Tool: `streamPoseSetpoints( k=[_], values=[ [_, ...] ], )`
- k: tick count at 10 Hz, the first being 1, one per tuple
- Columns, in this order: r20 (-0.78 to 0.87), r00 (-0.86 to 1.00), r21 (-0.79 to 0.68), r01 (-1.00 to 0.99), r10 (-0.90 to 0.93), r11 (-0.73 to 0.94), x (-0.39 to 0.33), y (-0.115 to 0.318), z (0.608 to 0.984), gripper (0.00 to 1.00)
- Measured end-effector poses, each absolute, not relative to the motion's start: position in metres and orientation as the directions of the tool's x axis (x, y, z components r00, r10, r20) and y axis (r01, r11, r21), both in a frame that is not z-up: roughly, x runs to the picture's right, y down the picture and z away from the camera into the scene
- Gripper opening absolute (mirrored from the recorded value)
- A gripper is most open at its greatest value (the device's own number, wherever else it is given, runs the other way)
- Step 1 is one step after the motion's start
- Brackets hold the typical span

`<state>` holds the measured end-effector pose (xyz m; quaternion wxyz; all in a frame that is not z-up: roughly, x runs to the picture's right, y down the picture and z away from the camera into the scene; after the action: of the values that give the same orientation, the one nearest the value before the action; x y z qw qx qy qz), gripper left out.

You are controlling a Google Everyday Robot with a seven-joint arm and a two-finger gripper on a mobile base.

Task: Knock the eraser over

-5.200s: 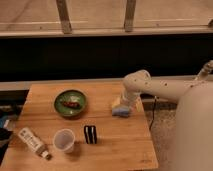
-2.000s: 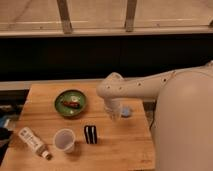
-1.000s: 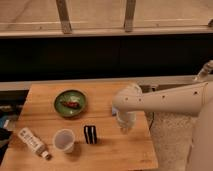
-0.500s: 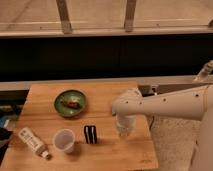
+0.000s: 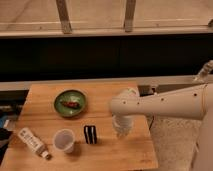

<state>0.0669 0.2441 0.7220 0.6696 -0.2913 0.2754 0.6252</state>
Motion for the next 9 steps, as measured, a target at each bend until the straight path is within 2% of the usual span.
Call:
streamPoseSetpoints(
  k=[5, 9],
  values=[
    [-0.751, 0.093, -0.049, -0.995, 0.654, 0.086, 0.032, 0.271, 0.689, 0.0],
    [-0.746, 0.175, -0.128, -0.985, 0.642, 0.119, -0.014, 0.265, 0.694, 0.0]
  ],
)
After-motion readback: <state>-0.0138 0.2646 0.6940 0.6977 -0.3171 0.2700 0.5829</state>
